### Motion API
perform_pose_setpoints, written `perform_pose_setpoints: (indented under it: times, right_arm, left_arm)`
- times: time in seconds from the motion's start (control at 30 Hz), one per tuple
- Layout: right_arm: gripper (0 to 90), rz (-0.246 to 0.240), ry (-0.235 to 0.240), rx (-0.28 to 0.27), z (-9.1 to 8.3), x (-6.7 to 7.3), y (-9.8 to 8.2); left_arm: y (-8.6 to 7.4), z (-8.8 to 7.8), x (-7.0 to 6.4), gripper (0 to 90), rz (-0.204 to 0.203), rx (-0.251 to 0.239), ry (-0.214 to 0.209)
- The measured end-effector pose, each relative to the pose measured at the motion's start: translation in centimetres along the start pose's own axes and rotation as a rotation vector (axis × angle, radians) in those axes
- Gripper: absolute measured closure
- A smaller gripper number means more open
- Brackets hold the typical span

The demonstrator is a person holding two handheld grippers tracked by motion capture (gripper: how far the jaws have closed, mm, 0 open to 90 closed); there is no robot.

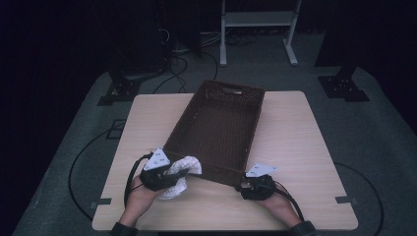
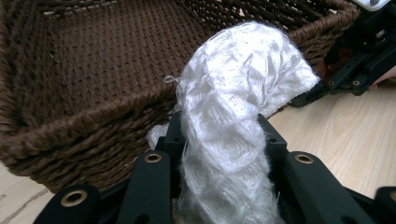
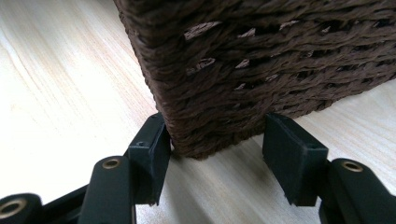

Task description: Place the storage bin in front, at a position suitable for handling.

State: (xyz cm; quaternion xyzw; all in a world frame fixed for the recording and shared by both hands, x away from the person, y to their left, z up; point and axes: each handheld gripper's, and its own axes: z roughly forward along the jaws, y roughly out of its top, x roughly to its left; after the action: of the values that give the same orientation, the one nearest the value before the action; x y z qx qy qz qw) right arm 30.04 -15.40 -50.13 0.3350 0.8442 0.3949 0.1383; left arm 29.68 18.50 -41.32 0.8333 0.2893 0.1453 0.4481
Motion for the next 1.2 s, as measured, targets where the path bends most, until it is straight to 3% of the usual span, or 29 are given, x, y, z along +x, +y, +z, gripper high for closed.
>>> perform_pose_setpoints:
  times: [0.37,0.63,0.97,1.2]
  right_arm:
    - [41.5,-0.002,-0.001,-0.001,0.0,0.0,0.0]
    - [41.5,-0.002,0.000,0.000,0.0,0.0,0.0]
    - [41.5,-0.002,0.000,0.000,0.0,0.0,0.0]
    - [41.5,-0.002,0.000,-0.001,0.0,0.0,0.0]
  left_arm:
    - [-1.2,2.5,0.1,65.0,-0.010,0.076,-0.022]
    - [-1.8,4.1,0.0,65.1,0.009,0.135,-0.021]
    - [-3.0,6.3,-0.3,65.0,0.023,0.251,-0.023]
    - [-2.6,5.8,-0.6,65.0,0.033,0.235,-0.017]
